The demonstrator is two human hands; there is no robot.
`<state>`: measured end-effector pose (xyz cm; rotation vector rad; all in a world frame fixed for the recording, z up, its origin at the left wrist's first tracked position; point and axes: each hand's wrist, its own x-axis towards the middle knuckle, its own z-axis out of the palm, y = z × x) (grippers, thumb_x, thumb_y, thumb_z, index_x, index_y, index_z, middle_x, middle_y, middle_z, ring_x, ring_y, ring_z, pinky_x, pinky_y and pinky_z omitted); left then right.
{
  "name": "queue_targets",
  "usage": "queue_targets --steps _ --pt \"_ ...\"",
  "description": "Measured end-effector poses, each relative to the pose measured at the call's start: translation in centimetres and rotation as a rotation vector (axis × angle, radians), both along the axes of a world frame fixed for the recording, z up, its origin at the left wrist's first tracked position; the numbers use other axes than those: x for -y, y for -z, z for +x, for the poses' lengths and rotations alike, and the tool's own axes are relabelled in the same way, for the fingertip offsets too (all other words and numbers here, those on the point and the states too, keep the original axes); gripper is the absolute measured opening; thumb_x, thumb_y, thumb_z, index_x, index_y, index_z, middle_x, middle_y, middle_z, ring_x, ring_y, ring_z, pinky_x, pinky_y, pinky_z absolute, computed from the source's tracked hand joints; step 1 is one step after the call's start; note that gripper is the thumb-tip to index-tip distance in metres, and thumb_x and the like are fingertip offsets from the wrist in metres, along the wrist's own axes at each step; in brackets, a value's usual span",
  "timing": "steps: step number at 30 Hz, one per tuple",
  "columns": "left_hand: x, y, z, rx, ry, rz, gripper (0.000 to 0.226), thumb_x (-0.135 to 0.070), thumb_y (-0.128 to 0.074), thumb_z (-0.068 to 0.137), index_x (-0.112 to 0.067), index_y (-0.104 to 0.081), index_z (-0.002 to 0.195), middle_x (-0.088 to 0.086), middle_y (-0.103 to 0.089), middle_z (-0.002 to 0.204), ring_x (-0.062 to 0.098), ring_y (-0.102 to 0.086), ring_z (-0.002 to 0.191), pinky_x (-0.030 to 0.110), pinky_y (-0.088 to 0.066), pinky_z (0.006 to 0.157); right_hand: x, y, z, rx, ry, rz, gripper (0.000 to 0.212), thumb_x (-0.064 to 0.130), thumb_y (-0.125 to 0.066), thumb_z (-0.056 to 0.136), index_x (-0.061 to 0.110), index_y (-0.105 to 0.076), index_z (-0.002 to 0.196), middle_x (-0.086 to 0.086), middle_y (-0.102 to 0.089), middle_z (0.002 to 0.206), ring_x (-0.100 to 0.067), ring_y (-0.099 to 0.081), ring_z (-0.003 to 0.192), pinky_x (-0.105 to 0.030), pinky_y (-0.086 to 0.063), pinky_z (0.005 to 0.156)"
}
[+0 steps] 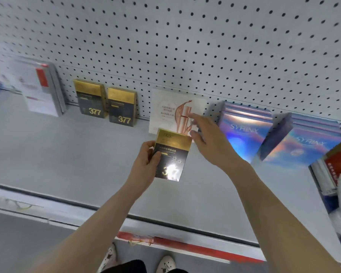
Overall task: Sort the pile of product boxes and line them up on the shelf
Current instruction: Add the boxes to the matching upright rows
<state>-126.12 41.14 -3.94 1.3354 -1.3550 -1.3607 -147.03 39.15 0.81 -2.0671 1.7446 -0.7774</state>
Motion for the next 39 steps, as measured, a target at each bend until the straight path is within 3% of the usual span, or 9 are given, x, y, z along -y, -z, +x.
queue_targets --steps 4,9,16,21,24,27,30,39 --pt "1.2 0.1 4.2 0.006 -0.027 -0.032 0.023 -0.01 -0.044 0.1 -0.023 -0.048 0.118 -0.003 -0.065 0.101 0.003 -0.065 0.083 0.022 -0.052 0.07 1.8 0.0 6.2 -0.055 -0.18 0.181 0.041 0.024 -0.057 0.096 0.028 -0.047 0.136 0.009 -0.057 0.113 -0.007 -0.054 0.099 -0.019 -0.043 0.083" --pt "4.7 0.5 11.5 0.228 -0.032 -0.139 0.03 -0.013 -0.05 0.097 -0.022 -0.05 0.126 -0.009 -0.065 0.108 0.002 -0.062 0.096 0.022 -0.052 0.082 5.2 0.4 11.8 0.038 -0.172 0.224 0.034 0.021 -0.059 0.095 0.029 -0.054 0.128 0.009 -0.058 0.107 -0.01 -0.056 0.094 -0.015 -0.039 0.072" --pt "13.9 0.9 20.8 0.87 0.058 -0.481 0.052 -0.011 -0.064 0.089 -0.013 -0.045 0.138 0.01 -0.048 0.137 0.03 -0.047 0.123 0.039 -0.04 0.102 12.3 0.9 18.0 -0.176 -0.026 0.031 0.032 0.02 -0.053 0.097 0.025 -0.053 0.129 0.002 -0.059 0.113 -0.012 -0.052 0.094 -0.019 -0.038 0.074" --pt "20.4 0.2 22.8 1.044 0.172 -0.715 0.065 -0.007 -0.069 0.082 -0.01 -0.04 0.14 0.014 -0.038 0.145 0.034 -0.033 0.136 0.046 -0.042 0.105 15.4 2.2 20.3 -0.268 0.077 -0.043 0.031 0.016 -0.051 0.097 0.023 -0.055 0.127 -0.002 -0.059 0.12 -0.021 -0.055 0.104 -0.028 -0.048 0.083" --pt "22.9 -0.2 22.7 1.177 0.236 -0.78 0.073 -0.008 -0.065 0.085 -0.014 -0.028 0.147 0.011 -0.027 0.153 0.032 -0.02 0.144 0.044 -0.028 0.116 15.5 3.2 21.2 -0.332 0.205 -0.177 0.037 0.011 -0.061 0.089 0.019 -0.057 0.124 -0.007 -0.053 0.121 -0.028 -0.049 0.109 -0.04 -0.052 0.085" --pt "24.2 0.0 22.6 1.217 0.277 -0.809 0.079 -0.008 -0.065 0.083 -0.016 -0.024 0.15 0.012 -0.025 0.154 0.033 -0.019 0.144 0.044 -0.02 0.119 15.4 4.2 22.1 -0.442 0.229 -0.193 0.062 0.02 -0.077 0.074 0.017 -0.052 0.131 -0.012 -0.047 0.132 -0.033 -0.041 0.12 -0.047 -0.049 0.093" --pt "24.5 0.3 22.9 1.207 0.276 -0.85 0.079 -0.009 -0.071 0.078 -0.013 -0.031 0.147 0.012 -0.031 0.151 0.034 -0.024 0.142 0.046 -0.024 0.116 15.7 5.0 22.8 -0.533 0.247 -0.171 0.079 0.025 -0.083 0.068 0.016 -0.046 0.137 -0.013 -0.044 0.139 -0.032 -0.033 0.129 -0.049 -0.044 0.098" --pt "25.0 0.7 23.5 1.151 0.311 -0.889 0.077 -0.013 -0.073 0.077 -0.011 -0.036 0.144 0.012 -0.035 0.149 0.034 -0.028 0.141 0.047 -0.029 0.114 16.5 5.4 23.7 -0.547 0.272 -0.107 0.085 0.026 -0.081 0.073 0.011 -0.036 0.144 -0.013 -0.041 0.141 -0.034 -0.036 0.132 -0.05 -0.045 0.1"
